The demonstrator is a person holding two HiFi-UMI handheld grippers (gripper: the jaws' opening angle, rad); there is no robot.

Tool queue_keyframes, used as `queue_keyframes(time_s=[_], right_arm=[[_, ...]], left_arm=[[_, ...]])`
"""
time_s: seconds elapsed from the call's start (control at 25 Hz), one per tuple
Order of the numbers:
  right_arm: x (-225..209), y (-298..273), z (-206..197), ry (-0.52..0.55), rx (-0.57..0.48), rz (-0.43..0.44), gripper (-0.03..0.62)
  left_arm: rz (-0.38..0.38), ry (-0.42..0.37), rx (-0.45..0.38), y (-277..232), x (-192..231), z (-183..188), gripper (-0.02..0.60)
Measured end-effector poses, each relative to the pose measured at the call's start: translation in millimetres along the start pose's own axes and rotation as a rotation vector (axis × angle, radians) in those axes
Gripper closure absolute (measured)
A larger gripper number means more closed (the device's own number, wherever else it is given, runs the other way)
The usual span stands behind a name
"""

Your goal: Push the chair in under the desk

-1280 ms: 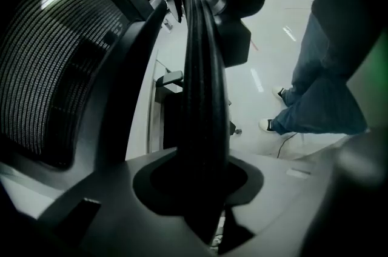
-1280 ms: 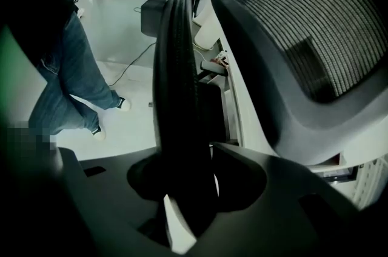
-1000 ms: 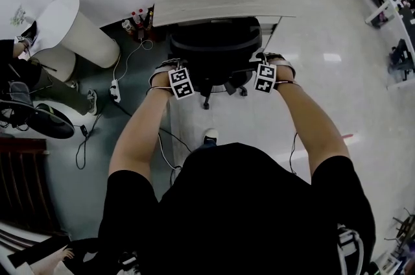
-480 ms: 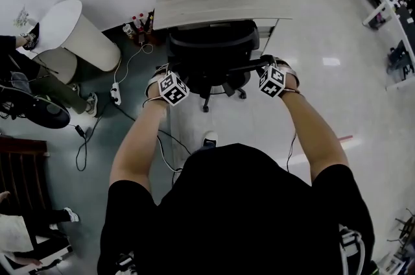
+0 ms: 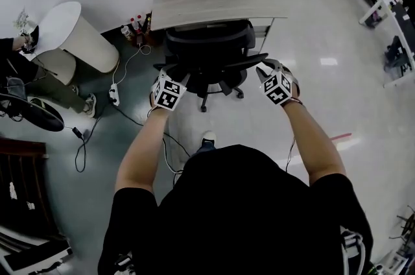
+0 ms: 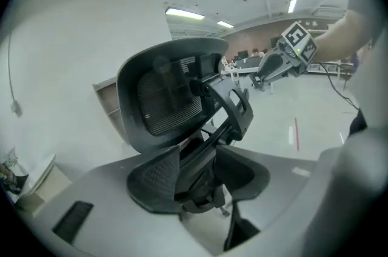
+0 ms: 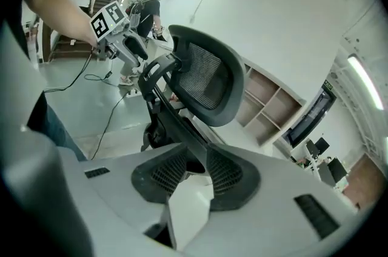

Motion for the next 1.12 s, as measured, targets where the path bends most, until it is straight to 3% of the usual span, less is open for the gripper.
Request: queue_keyframes(time_s=[0.48,0.8,1.12], right_arm=[[4.3,36.7,1.3,-0.257,-0.086,-0.007,0.554],[-5.5,47.6,-5.0,-0.458,-0.131,-0.005,0.585],[-8.6,53.2,-3.3,-0.538,-0.15,-0.007,0.594]], left_arm=[[0.026,0.124,-0.125,36.4,-27.2,14.7,0.465],[0.03,0.138,-0.164,46.2,-34.3,16.5,0.488],[0.051,0.155,-0.206,53.3,-35.2,15.5,0.514]])
Point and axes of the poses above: the fingertips, and each gripper's own axes: y backward along the fingers, x to its left, z out of its top, the point moved 4 cm from there along y, backward along the fingers, and after that the axes turned 6 degrees about -z, right-handed, at the moved point
